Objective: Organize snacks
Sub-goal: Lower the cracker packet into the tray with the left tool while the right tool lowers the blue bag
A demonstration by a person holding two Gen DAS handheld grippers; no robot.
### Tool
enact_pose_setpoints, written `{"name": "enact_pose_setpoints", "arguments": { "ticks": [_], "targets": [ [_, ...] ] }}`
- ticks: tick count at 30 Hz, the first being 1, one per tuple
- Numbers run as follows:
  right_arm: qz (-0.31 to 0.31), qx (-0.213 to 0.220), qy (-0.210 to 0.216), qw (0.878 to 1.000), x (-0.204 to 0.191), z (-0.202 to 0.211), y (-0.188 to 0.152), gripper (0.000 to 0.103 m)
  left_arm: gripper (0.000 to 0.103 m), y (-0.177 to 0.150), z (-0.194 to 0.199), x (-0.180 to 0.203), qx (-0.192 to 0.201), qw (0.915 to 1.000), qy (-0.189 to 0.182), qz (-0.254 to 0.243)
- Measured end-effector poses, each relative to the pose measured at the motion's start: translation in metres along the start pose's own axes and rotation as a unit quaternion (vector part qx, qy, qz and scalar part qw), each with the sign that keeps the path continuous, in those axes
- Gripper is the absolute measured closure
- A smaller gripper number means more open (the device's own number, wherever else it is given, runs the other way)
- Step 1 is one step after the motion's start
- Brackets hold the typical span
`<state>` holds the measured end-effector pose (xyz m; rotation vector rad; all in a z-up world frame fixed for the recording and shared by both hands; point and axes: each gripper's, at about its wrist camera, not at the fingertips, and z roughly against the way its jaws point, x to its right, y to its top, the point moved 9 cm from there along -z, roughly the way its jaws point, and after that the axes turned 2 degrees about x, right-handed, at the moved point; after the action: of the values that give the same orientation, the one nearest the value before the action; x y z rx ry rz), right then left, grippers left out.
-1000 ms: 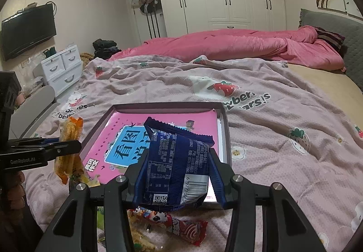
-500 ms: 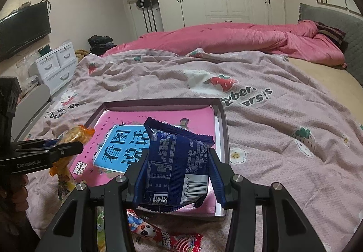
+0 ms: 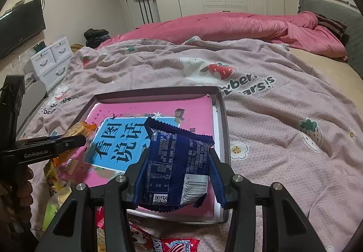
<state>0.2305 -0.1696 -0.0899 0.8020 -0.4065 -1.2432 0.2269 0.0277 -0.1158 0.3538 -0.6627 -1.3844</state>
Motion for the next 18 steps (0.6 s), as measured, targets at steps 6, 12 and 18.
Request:
{"name": "enact_pose_setpoints", "arguments": {
  "ticks": [6,12,18],
  "targets": [
    [-0.007,-0.013,0.002,1.000,0.003,-0.007,-0.005,0.055,0.066,-0.004,-0.008,-0.004,-0.005,1.0000,0.001,0.001],
    [-0.016,-0.020,0.003,1.000,0.006,-0.010,-0.007,0.055,0.066,-0.006,-0.011,-0.004,-0.006,1.0000,0.000,0.000],
    [-0.010,-0.030,0.004,1.000,0.004,-0.015,-0.012,0.055,0.066,-0.009,-0.012,-0.004,-0.007,0.9997,0.017,-0.017]
  ]
}}
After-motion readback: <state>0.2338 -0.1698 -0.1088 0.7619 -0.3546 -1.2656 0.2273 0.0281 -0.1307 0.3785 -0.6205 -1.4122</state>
